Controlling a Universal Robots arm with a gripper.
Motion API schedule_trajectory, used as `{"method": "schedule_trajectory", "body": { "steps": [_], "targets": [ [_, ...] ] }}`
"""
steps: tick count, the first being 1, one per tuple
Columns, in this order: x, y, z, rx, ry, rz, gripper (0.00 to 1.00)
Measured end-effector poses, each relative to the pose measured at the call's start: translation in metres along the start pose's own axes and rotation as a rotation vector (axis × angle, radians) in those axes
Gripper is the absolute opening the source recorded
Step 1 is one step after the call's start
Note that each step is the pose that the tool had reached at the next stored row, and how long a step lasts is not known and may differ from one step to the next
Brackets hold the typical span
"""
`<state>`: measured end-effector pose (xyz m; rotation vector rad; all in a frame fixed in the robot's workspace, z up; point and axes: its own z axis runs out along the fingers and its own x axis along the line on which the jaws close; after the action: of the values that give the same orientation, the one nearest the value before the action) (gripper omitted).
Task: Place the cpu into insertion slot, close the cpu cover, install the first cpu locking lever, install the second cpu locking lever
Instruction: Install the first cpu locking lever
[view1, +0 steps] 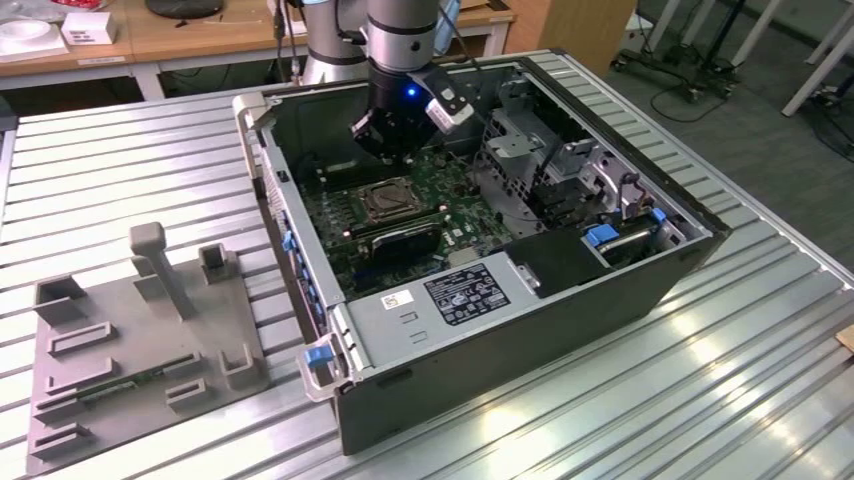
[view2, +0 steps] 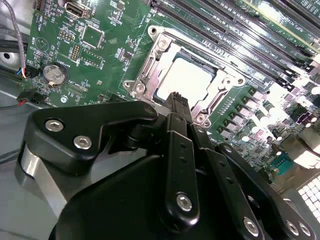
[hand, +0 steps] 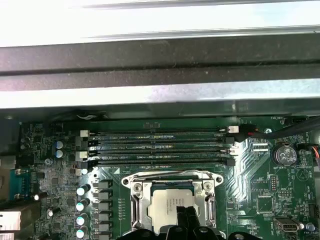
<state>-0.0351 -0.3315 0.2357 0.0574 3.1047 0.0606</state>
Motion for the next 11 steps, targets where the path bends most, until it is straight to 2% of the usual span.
{"method": "schedule_trajectory", "body": {
  "steps": [1, 11],
  "targets": [
    [-0.0001, 0.0001, -0.0022, 0.0, 0.0, 0.0, 0.1],
    [-0.0001, 0.0002, -0.0044, 0.0001, 0.0, 0.0, 0.1]
  ]
}}
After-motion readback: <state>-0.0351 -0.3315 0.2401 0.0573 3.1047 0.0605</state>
